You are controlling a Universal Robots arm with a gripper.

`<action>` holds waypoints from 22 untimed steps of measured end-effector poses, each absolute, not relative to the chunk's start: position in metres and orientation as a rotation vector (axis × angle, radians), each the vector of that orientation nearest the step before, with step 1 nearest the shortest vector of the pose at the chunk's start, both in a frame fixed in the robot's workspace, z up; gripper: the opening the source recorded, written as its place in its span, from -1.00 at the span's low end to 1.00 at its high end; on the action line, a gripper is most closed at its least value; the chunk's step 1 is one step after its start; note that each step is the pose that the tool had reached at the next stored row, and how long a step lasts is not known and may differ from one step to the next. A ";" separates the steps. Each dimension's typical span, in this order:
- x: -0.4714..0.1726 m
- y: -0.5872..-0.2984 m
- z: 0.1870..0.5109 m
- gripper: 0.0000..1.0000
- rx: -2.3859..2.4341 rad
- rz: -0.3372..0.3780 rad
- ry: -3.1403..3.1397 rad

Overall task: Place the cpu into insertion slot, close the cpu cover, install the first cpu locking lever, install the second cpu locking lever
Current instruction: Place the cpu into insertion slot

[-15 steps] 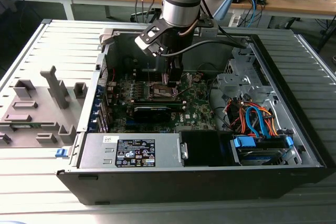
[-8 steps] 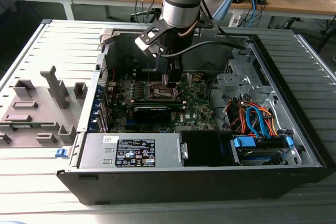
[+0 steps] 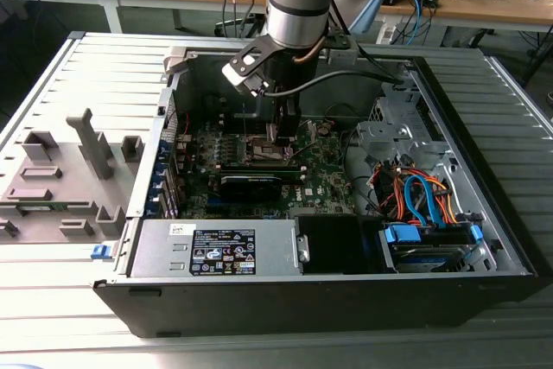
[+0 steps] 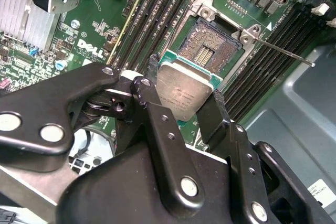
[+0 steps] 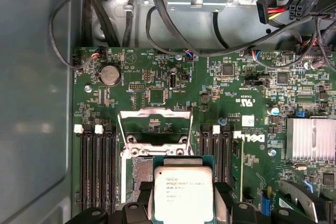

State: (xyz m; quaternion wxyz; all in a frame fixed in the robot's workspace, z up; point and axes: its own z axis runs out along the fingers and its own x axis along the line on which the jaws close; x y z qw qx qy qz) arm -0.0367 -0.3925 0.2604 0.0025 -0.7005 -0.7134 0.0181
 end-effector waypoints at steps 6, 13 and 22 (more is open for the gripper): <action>-0.037 -0.393 0.259 0.09 -2.197 0.057 -2.238; -0.037 -0.393 0.257 0.09 -2.197 0.057 -2.238; -0.037 -0.393 0.255 0.09 -2.197 0.057 -2.238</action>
